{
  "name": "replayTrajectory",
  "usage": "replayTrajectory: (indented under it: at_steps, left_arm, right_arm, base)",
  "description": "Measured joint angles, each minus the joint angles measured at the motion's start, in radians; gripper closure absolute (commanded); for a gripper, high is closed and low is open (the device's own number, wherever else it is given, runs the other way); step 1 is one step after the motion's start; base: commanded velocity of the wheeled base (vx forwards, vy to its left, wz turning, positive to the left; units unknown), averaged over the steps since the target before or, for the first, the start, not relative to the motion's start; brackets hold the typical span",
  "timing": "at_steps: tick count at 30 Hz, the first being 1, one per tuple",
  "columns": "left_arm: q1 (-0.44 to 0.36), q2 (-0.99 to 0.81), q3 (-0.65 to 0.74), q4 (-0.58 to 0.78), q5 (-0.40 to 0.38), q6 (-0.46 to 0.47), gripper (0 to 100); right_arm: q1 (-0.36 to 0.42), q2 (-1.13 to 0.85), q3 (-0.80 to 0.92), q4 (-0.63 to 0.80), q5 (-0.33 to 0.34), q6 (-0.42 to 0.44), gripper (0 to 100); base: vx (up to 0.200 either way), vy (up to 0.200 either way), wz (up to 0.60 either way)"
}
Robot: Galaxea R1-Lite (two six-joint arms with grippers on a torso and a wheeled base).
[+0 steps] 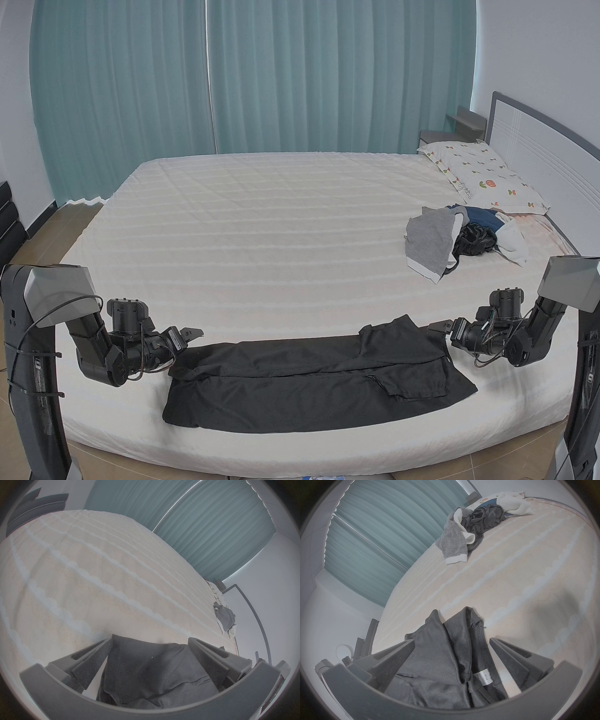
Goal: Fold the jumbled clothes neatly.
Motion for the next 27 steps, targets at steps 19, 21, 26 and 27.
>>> replayTrajectory:
  at_steps: [19,21,26,27]
  left_arm:
    - [-0.001,-0.014,-0.004,0.096,0.044,0.029,0]
    - [-0.003,-0.014,-0.009,0.095,0.054,0.030,0]
    - [-0.005,-0.001,-0.033,0.093,0.093,0.030,100]
    - [-0.005,0.002,-0.035,0.093,0.095,0.030,100]
  right_arm:
    - [0.000,0.004,0.003,0.000,-0.001,0.000,0]
    - [0.000,0.004,0.003,0.000,-0.001,0.000,0]
    - [0.000,0.006,0.001,0.000,-0.001,0.000,0]
    - [0.001,0.006,0.001,0.000,-0.001,0.000,0]
  base:
    - [0.000,0.000,0.00]
    - [0.000,0.000,0.00]
    - [0.000,0.000,0.00]
    - [0.000,0.000,0.00]
